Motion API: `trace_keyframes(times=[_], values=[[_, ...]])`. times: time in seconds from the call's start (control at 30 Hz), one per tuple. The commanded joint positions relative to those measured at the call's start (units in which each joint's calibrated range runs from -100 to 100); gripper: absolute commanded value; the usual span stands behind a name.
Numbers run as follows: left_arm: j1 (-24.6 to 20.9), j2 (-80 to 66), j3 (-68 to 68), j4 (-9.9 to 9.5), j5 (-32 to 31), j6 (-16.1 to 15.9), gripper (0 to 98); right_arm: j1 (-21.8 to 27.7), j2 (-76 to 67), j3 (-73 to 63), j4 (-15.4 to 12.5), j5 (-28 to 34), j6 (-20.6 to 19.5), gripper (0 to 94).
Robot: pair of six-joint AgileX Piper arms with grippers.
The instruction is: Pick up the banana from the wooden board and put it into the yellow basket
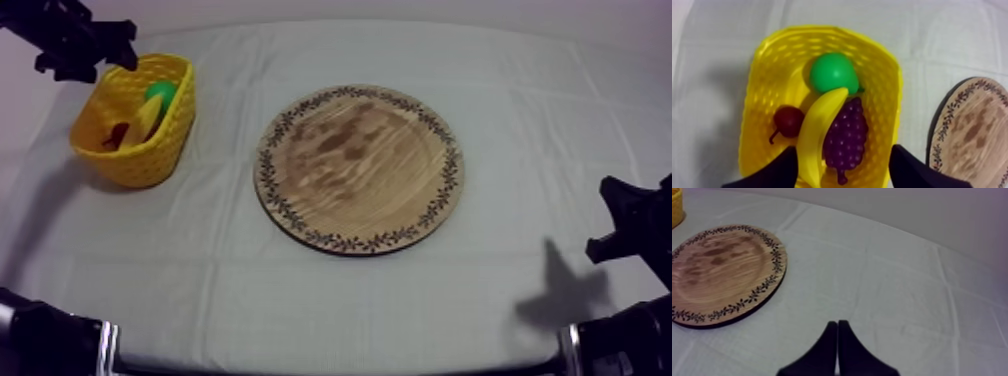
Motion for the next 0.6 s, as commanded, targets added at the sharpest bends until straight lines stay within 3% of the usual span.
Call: trace_keyframes(times=[0.0,0.27,0.43,0.57], values=[[-0.1,-6.2,4.3,0.41,-2.7,-0.4,61.4,0.0,0.0,0.1,0.0,0.0,0.2,0.2],[-0.3,-21.7,17.5,1.78,-12.9,-2.4,47.4,0.0,0.0,0.1,0.0,0.0,0.2,0.2],[-0.3,-31.0,25.0,1.06,-18.9,-3.9,34.9,0.0,0.0,0.1,0.0,0.0,0.2,0.2],[-0.2,-37.7,30.7,-0.7,-22.4,-3.5,26.6,0.0,0.0,0.1,0.0,0.0,0.2,0.2]])
